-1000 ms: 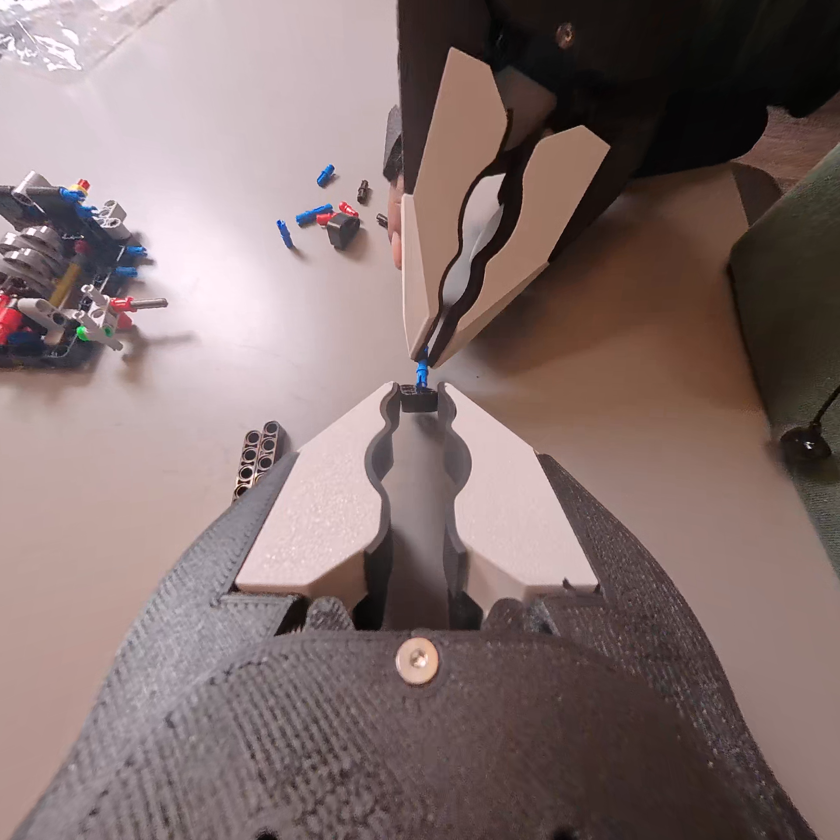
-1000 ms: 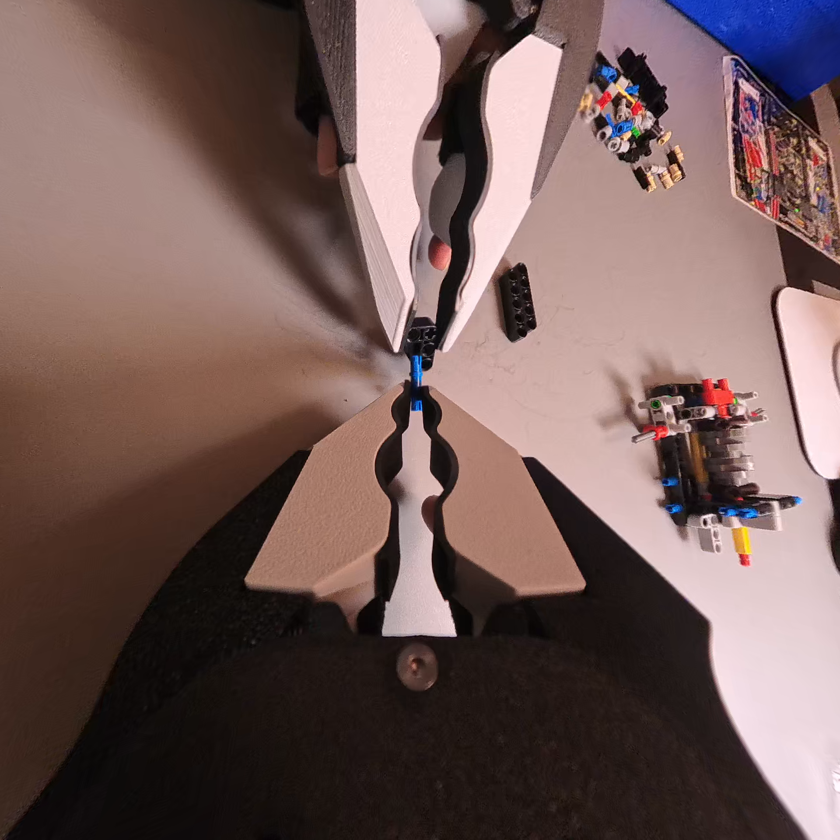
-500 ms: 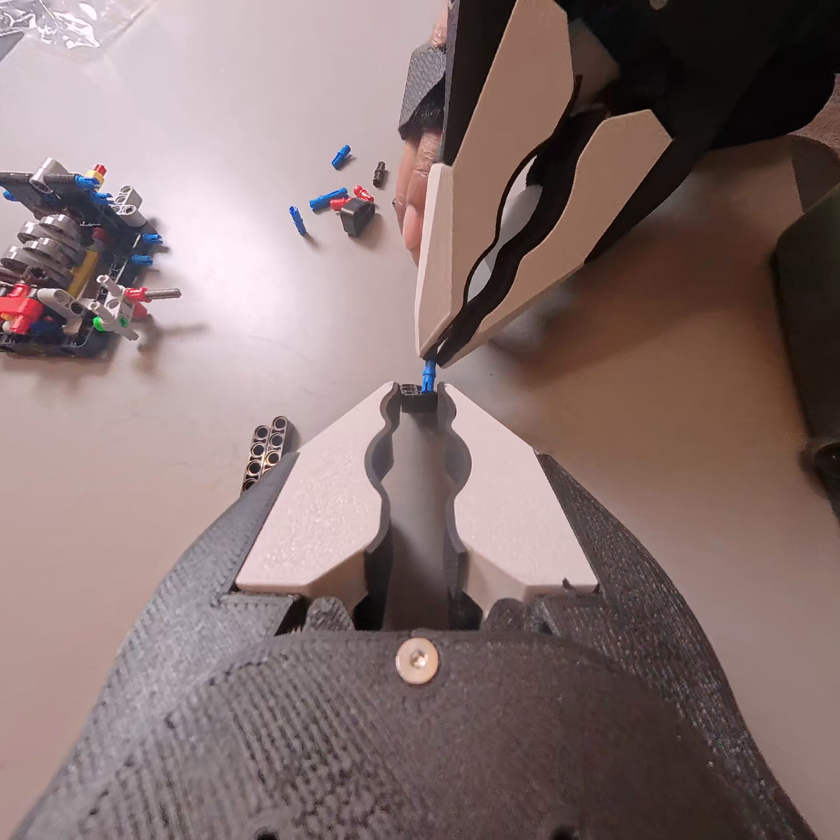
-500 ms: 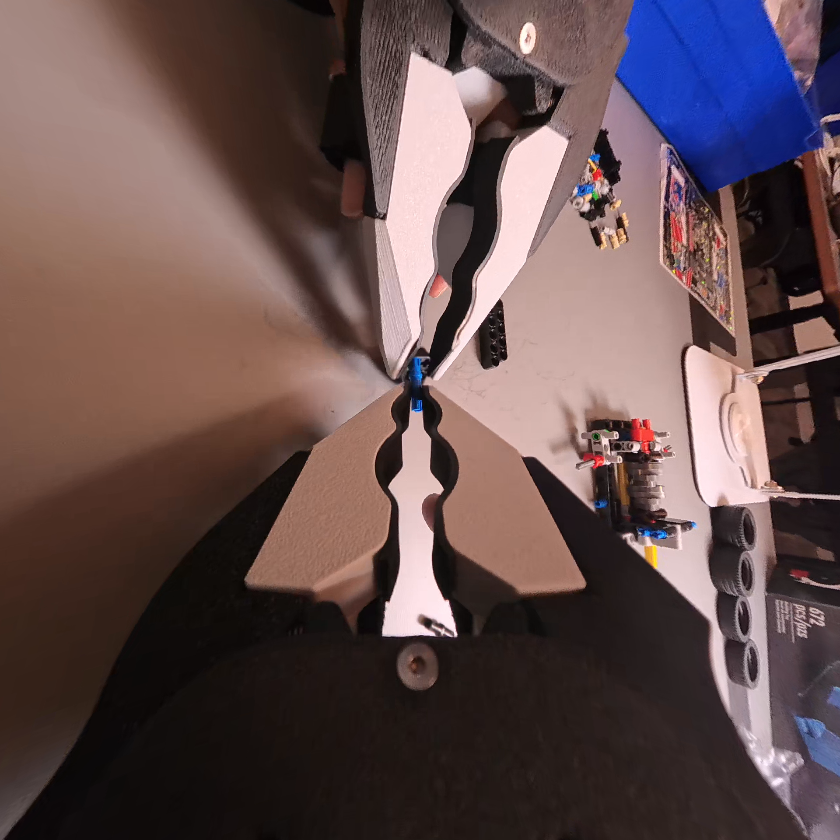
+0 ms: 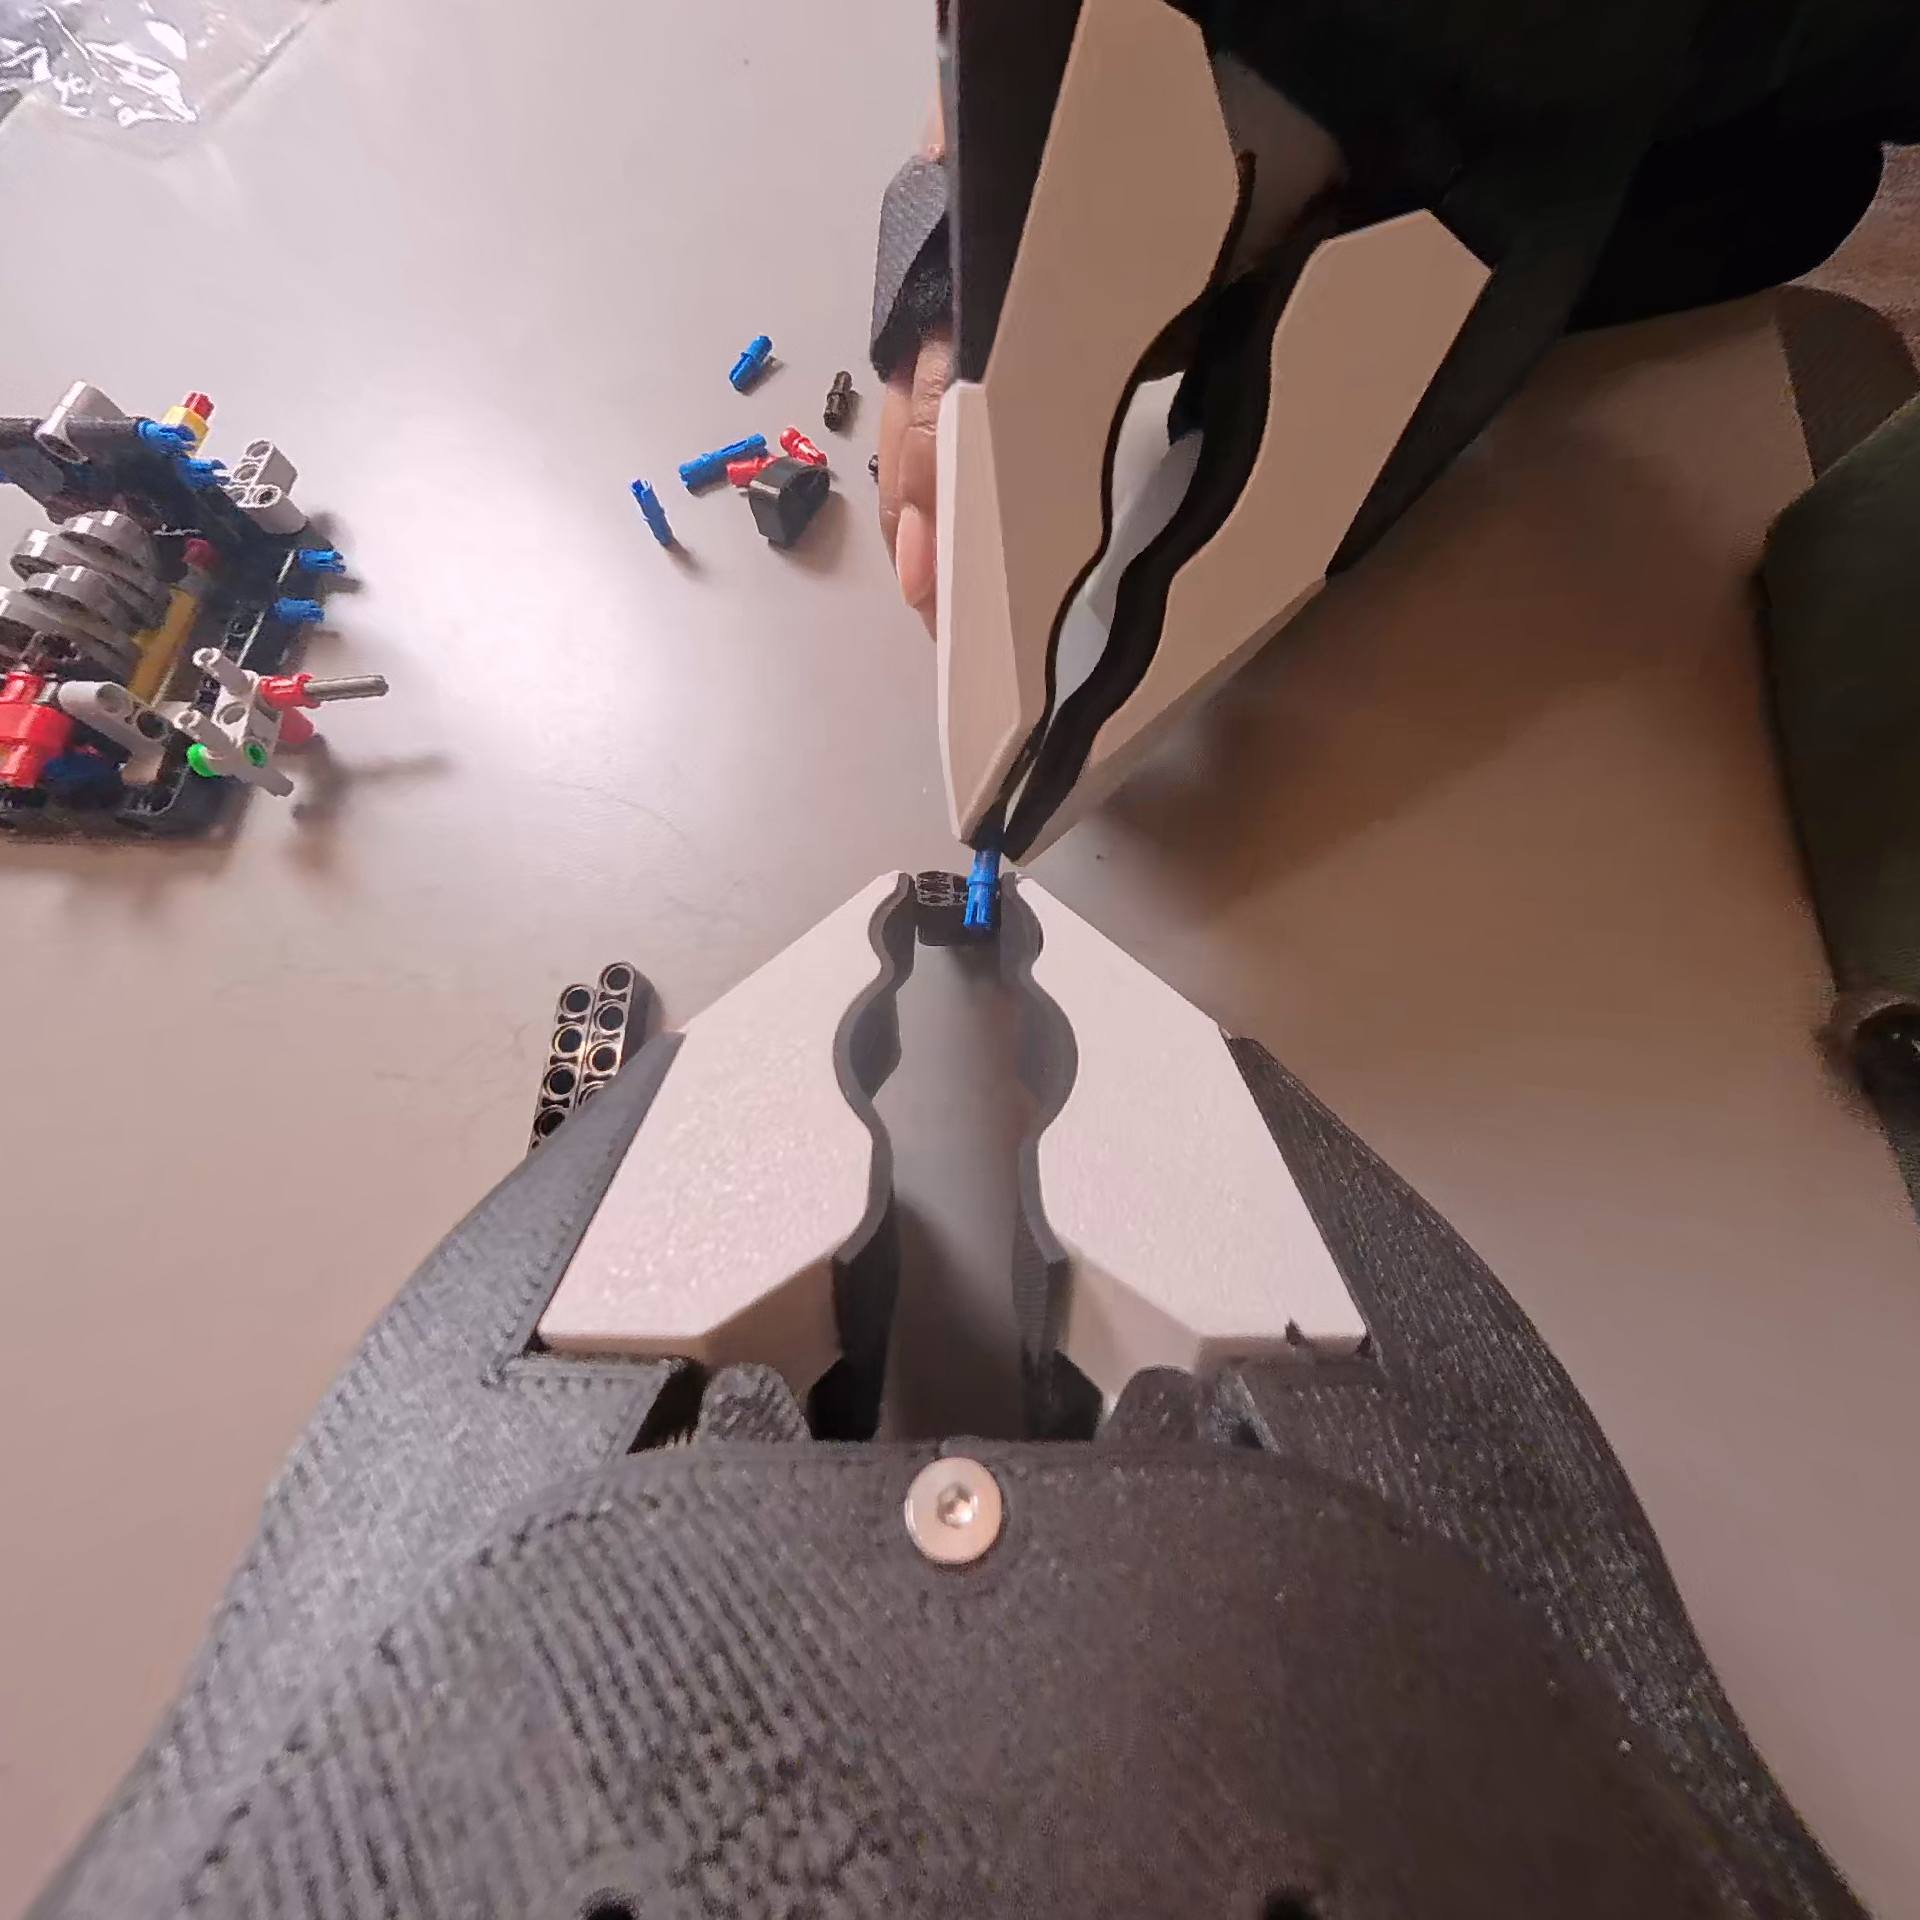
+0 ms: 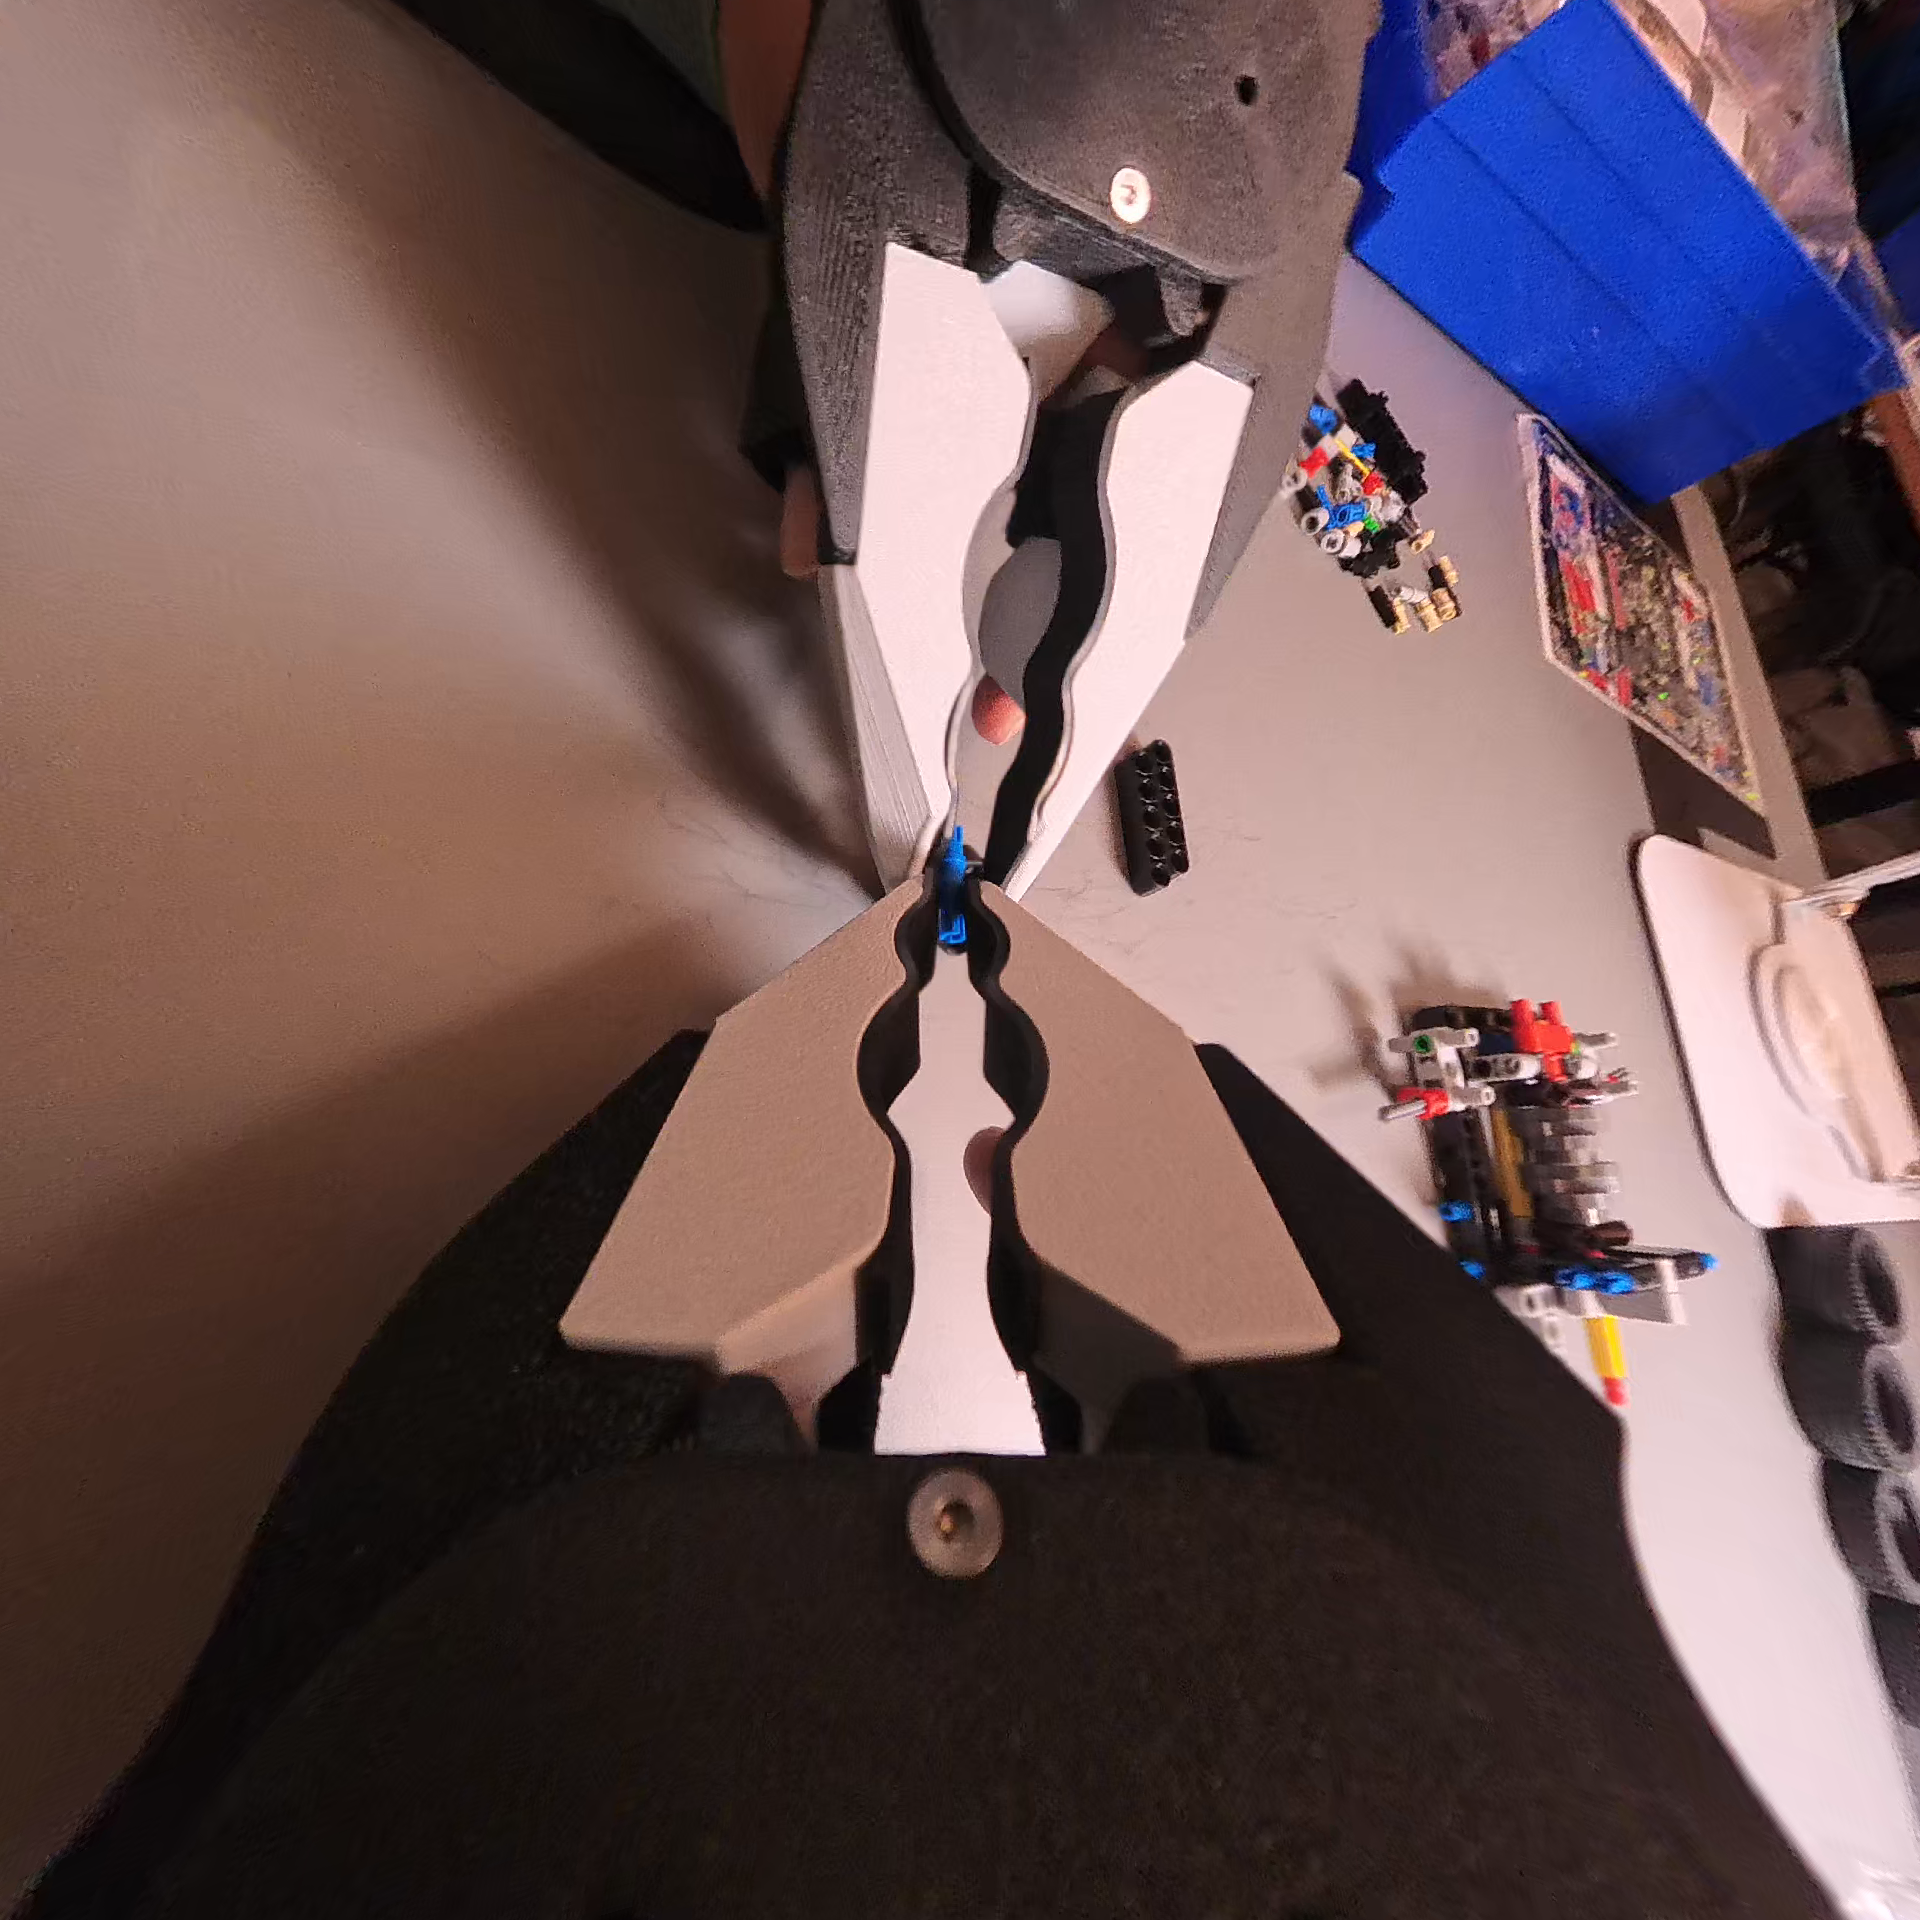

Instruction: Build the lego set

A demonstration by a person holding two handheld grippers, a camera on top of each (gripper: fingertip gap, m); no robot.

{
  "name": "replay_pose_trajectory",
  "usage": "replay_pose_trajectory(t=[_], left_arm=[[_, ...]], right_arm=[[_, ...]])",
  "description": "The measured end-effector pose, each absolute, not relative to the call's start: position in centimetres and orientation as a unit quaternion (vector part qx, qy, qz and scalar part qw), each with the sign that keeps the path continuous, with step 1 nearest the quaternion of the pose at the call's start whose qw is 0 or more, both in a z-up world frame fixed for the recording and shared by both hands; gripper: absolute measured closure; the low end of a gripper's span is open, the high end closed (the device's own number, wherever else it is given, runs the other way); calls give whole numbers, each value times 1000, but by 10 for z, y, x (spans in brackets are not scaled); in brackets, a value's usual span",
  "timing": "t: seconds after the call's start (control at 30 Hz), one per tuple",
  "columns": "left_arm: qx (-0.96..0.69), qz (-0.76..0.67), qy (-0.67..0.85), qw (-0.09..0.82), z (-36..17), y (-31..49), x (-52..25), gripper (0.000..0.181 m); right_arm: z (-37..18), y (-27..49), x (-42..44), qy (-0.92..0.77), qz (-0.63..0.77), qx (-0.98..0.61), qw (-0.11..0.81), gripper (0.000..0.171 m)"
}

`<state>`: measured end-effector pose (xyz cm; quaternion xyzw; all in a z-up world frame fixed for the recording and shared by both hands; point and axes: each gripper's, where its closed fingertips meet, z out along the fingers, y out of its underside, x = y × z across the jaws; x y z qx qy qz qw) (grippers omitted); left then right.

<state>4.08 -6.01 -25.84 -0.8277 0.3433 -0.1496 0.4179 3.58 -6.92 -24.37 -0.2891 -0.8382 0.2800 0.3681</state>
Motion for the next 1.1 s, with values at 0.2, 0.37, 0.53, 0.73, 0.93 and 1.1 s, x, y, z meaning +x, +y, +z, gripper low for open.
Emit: replay_pose_trajectory(t=[0.2, 0.37, 0.53, 0.73, 0.93, 1.1], left_arm=[[-818, -154, 337, 441, -247, -60, 34, 167], [-811, -144, 353, 443, -248, -61, 38, 167], [-814, -142, 354, 438, -251, -61, 38, 167], [-815, -143, 355, 434, -253, -61, 40, 168], [-817, -137, 359, 429, -256, -62, 38, 168], [-816, -133, 369, 424, -259, -64, 40, 167]], right_arm=[[-250, -53, 40, -837, 280, -330, 335, 170], [-256, -57, 40, -840, 281, -337, 319, 170], [-247, -62, 38, -826, 312, -342, 320, 171], [-244, -66, 37, -811, 348, -356, 307, 171], [-249, -63, 41, -807, 364, -378, 272, 171], [-260, -61, 44, -823, 335, -377, 262, 171]])
